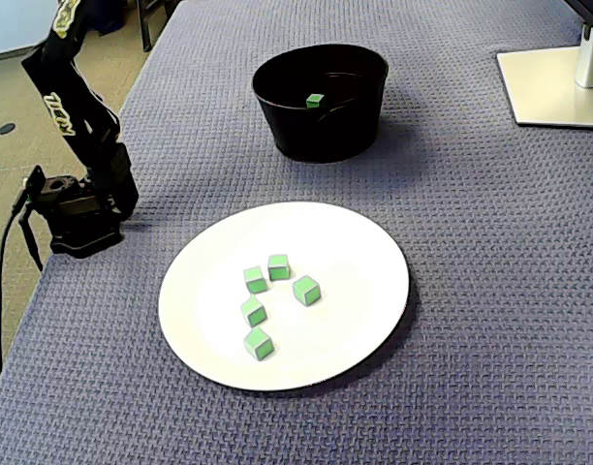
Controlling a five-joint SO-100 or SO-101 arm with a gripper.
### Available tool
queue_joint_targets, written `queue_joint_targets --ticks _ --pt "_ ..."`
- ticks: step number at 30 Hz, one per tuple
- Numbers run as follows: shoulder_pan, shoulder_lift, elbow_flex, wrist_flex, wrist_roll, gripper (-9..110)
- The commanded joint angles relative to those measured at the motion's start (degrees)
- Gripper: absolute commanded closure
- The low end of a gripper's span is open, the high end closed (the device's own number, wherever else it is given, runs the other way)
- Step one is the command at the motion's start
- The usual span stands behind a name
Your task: Pick up the items on the white plate and put them in the black container.
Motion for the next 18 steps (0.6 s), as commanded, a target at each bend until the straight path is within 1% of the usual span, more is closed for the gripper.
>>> queue_joint_targets --ticks 1,3,6,9,13,18 --pt "-17.3 -5.8 -13.9 3.7 0.4 102" --pt "-22.0 -11.4 -16.1 3.8 1.1 102" --pt "-26.1 -21.4 -19.3 5.8 2.6 102" --pt "-28.1 -31.6 -21.9 8.5 6.2 102" --pt "-30.3 -44.8 -26.2 13.4 8.3 102" --pt "-32.7 -52.8 -25.6 14.6 8.3 102"
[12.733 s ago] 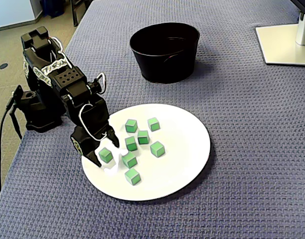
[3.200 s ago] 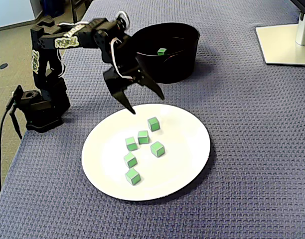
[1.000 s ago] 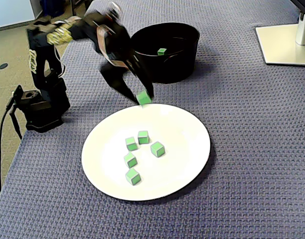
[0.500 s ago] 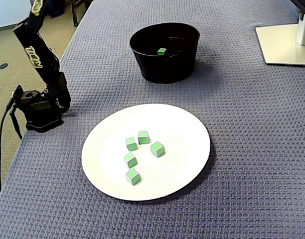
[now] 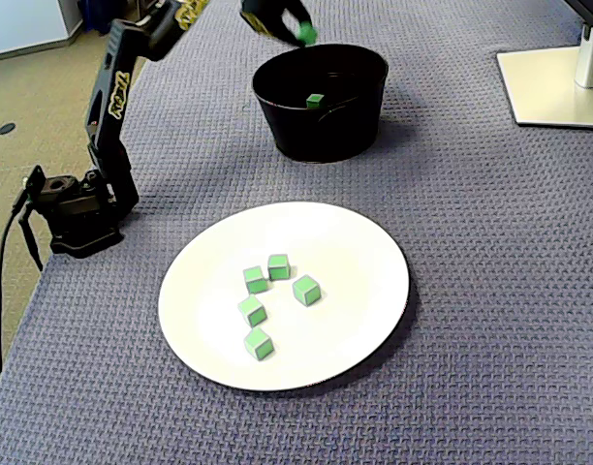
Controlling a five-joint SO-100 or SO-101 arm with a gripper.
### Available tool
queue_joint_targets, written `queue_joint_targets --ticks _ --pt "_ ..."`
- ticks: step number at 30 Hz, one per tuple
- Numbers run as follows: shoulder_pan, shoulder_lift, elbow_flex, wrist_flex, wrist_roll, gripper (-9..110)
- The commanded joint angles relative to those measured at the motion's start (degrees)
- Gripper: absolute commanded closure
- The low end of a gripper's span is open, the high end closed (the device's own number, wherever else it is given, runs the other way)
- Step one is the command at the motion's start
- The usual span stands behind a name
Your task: Pick up the items on the white plate and put them in the black container.
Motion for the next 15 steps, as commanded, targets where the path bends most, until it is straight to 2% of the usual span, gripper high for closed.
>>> queue_joint_targets --ticks 1,8,14,15 --pt "-1.8 -3.3 -2.5 0.9 0.4 102" --pt "-3.3 -11.1 -4.5 2.6 0.3 102" --pt "-4.2 -10.8 -4.0 2.6 0.4 102" --pt "-4.2 -10.4 -3.8 2.7 0.5 94"
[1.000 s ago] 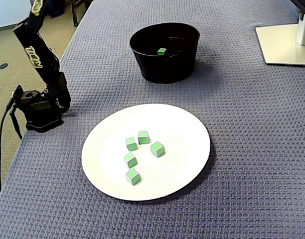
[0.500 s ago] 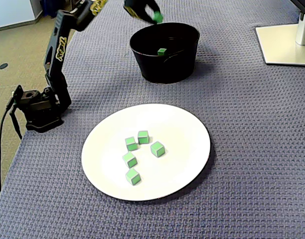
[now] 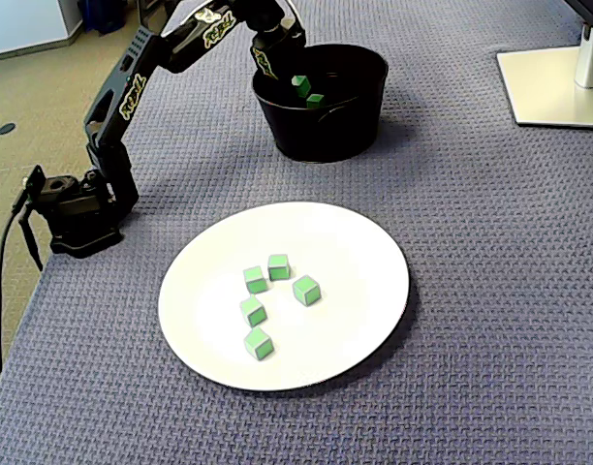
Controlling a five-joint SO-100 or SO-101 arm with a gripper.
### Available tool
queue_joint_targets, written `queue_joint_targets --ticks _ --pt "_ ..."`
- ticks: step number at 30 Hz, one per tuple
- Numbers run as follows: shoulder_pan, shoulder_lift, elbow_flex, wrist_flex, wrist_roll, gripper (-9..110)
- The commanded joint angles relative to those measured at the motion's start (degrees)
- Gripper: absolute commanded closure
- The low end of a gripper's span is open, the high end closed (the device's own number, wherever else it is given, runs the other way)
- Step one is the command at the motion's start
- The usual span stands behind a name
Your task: Pick up the items on the white plate and put them in the black container.
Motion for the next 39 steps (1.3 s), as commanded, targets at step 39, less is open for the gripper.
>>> queue_joint_targets --ticks 39 --pt "80.5 51.6 59.9 -16.8 -36.3 67"
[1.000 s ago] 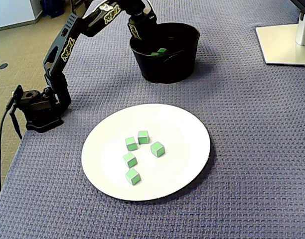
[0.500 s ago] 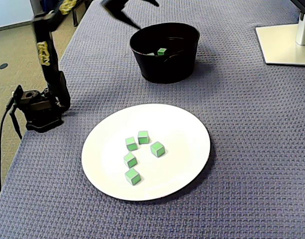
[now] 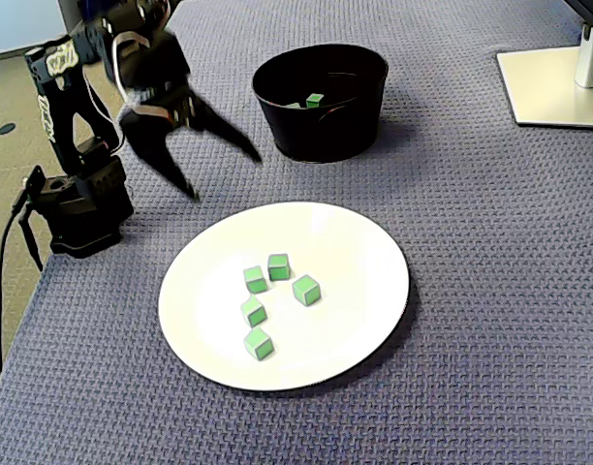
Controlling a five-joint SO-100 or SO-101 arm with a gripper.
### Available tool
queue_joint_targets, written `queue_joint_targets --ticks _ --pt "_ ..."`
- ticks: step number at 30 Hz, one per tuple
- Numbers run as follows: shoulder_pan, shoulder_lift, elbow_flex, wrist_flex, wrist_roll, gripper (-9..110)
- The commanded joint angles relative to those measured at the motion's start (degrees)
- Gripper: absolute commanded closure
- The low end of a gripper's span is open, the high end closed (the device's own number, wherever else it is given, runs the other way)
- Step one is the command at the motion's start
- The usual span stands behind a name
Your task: Pick up the items on the white plate and put them in the black container.
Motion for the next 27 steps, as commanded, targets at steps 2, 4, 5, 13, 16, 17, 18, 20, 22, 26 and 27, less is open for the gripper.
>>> queue_joint_targets --ticks 2,4,5,13,16,17,18,20,22,26,27 --pt "6.7 -4.2 5.4 -12.6 -11.8 66" --pt "9.1 -6.3 6.5 -16.1 -15.1 66" --pt "10.0 -7.1 6.9 -17.3 -16.9 66" --pt "12.9 -13.9 8.9 -28.3 -23.0 66" --pt "11.9 -16.5 8.4 -29.0 -24.5 68" --pt "11.5 -17.1 8.9 -30.1 -24.8 68" --pt "11.2 -17.4 9.5 -31.5 -25.0 68" --pt "10.3 -18.0 10.4 -32.9 -25.0 68" --pt "9.1 -18.3 10.9 -33.0 -24.7 68" --pt "7.6 -18.3 12.3 -34.1 -24.1 69" --pt "7.2 -18.3 12.9 -34.9 -24.0 69"
